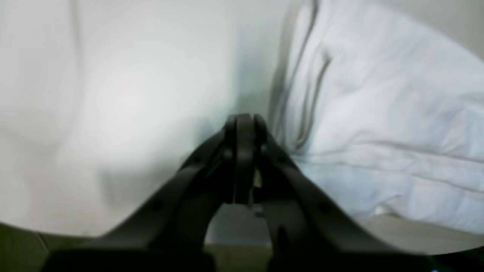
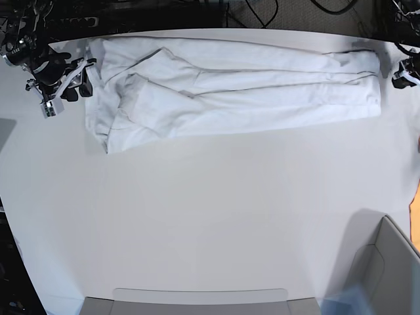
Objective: Fold the T-shirt properly
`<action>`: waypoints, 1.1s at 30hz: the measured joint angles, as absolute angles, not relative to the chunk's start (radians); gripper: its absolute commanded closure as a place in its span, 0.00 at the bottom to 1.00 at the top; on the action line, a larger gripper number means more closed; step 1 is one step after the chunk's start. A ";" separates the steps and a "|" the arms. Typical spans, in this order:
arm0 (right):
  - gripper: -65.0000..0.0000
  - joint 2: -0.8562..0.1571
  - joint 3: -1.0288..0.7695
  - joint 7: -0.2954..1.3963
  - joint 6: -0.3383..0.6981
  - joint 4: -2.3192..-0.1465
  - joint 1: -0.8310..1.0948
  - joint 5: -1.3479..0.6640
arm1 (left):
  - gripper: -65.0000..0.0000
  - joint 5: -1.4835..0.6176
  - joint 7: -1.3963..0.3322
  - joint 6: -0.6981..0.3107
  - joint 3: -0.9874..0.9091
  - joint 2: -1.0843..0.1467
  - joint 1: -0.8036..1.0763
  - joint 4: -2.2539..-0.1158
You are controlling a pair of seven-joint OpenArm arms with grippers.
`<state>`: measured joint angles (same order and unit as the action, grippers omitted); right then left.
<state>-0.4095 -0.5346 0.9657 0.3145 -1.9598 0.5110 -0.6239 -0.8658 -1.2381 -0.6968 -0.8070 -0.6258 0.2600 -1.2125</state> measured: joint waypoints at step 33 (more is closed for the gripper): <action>0.64 -0.406 -0.530 0.965 0.315 -1.959 0.507 -0.624 | 0.72 -0.980 -1.207 -0.569 -0.828 -0.506 0.285 -1.404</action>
